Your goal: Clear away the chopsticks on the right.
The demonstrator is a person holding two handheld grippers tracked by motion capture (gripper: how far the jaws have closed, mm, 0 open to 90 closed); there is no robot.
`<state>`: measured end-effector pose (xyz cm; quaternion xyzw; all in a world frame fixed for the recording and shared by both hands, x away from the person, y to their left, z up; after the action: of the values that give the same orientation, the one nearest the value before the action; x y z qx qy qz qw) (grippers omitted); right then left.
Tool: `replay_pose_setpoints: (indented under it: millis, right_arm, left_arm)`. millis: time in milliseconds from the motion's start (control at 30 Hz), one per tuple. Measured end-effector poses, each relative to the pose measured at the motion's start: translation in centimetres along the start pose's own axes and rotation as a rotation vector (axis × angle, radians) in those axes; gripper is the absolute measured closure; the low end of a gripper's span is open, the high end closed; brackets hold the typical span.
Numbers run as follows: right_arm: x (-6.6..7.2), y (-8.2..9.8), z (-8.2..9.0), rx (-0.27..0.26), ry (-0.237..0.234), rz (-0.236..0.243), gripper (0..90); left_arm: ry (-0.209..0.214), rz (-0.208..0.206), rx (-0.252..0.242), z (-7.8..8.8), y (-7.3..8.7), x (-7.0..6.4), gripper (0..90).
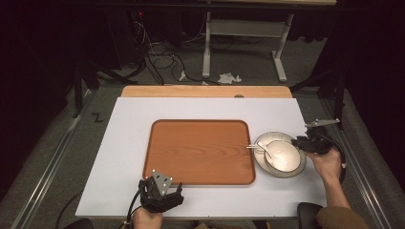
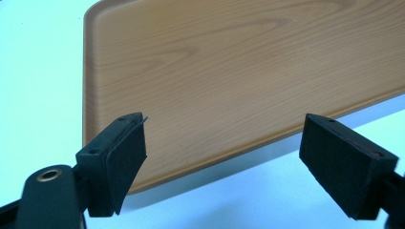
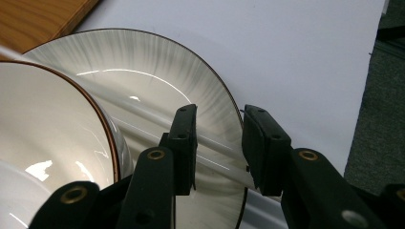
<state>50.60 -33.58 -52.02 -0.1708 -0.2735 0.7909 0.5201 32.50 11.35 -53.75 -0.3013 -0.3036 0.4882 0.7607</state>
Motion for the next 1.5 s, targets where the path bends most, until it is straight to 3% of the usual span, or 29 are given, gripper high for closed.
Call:
replay_pose_setpoints:
  millis: [367,567,833,1500]
  right_arm:
    - [0.3,-0.2,-0.3,0.018,-0.020,0.018,74.9]
    - [0.5,-0.4,-0.6,0.031,-0.032,0.032,71.8]
    - [0.5,-0.6,-0.9,0.036,-0.045,0.043,76.8]
    - [0.6,-0.6,-1.2,0.024,-0.026,0.094,84.9]
  left_arm:
    - [0.001,0.000,0.002,-0.1,0.0,-0.1,16.4]
    - [0.003,-0.002,0.004,-0.2,0.0,-0.1,16.4]
    - [0.008,0.002,0.004,-0.2,0.0,-0.1,16.4]
    - [0.012,0.003,0.004,-0.2,0.0,-0.2,16.4]
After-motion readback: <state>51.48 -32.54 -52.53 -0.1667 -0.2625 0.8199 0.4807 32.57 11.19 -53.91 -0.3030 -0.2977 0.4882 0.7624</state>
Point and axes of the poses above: each handheld gripper's, and its own axes: z roughly backward along the jaws, y roughly out of its underside, x roughly to its left, the point moved 8 cm from there along -z, roughly forward along the jaws, and after that the axes turned 5 degrees about -z, right-handed, at the moved point
